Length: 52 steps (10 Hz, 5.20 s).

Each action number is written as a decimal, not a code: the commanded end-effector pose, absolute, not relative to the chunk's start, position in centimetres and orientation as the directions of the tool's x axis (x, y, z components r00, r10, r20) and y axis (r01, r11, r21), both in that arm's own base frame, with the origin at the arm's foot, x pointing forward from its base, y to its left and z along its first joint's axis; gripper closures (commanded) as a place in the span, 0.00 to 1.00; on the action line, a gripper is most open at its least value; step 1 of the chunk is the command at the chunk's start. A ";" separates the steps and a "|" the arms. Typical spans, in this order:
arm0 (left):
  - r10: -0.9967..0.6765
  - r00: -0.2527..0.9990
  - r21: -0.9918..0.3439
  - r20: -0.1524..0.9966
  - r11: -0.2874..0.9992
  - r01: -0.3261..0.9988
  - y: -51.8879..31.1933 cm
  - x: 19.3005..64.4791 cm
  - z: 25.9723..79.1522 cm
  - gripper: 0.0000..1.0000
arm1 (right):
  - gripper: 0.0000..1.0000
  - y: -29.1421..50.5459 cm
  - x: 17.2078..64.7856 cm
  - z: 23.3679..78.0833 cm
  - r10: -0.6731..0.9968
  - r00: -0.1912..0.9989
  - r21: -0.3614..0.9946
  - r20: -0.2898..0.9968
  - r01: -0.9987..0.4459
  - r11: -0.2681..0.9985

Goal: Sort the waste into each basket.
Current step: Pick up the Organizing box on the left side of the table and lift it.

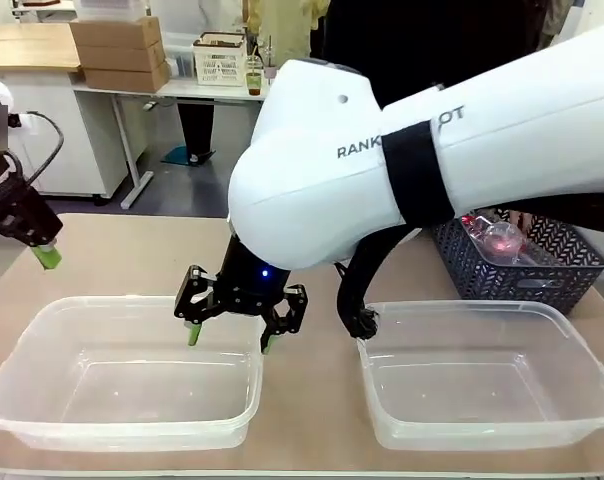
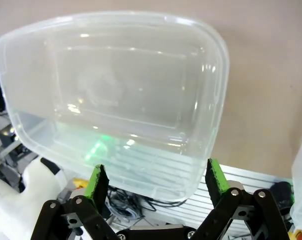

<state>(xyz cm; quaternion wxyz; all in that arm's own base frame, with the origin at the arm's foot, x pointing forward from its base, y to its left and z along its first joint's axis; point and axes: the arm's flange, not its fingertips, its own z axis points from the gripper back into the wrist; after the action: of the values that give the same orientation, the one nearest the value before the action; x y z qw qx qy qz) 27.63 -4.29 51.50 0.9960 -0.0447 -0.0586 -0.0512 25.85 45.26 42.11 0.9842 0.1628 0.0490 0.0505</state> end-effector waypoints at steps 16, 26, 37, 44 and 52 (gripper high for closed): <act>0.103 0.972 0.052 -0.210 0.994 -0.094 -2.8 20.0 30.0 0.83 | 1.00 46.9 25.4 39.9 0.007 0.995 0.086 -0.104 0.002 0.996; 0.112 0.975 0.052 -0.194 0.993 -0.103 -2.6 20.0 30.4 1.00 | 1.00 47.3 25.3 38.3 -0.132 0.991 -0.012 -0.004 0.131 0.991; 0.204 0.972 -0.163 0.118 0.969 -0.183 -6.8 25.7 54.2 1.00 | 1.00 36.1 25.9 50.2 0.018 0.974 0.083 -0.227 0.001 0.997; 0.305 0.931 -0.284 0.202 0.928 -0.243 -15.2 32.3 58.8 0.91 | 0.95 33.9 30.7 53.3 0.082 0.996 0.039 -0.035 -0.081 0.996; 0.271 0.957 -0.268 0.099 0.934 -0.237 -26.1 35.9 54.4 0.91 | 0.95 22.6 31.7 53.3 0.101 0.992 0.124 -0.075 -0.092 0.988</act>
<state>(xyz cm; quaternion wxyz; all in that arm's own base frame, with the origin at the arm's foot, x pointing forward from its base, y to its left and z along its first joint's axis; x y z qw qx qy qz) 35.97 -25.37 53.57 0.9883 -0.1011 -0.0533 0.1009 31.75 21.97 53.61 0.9984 0.0195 0.0305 0.0442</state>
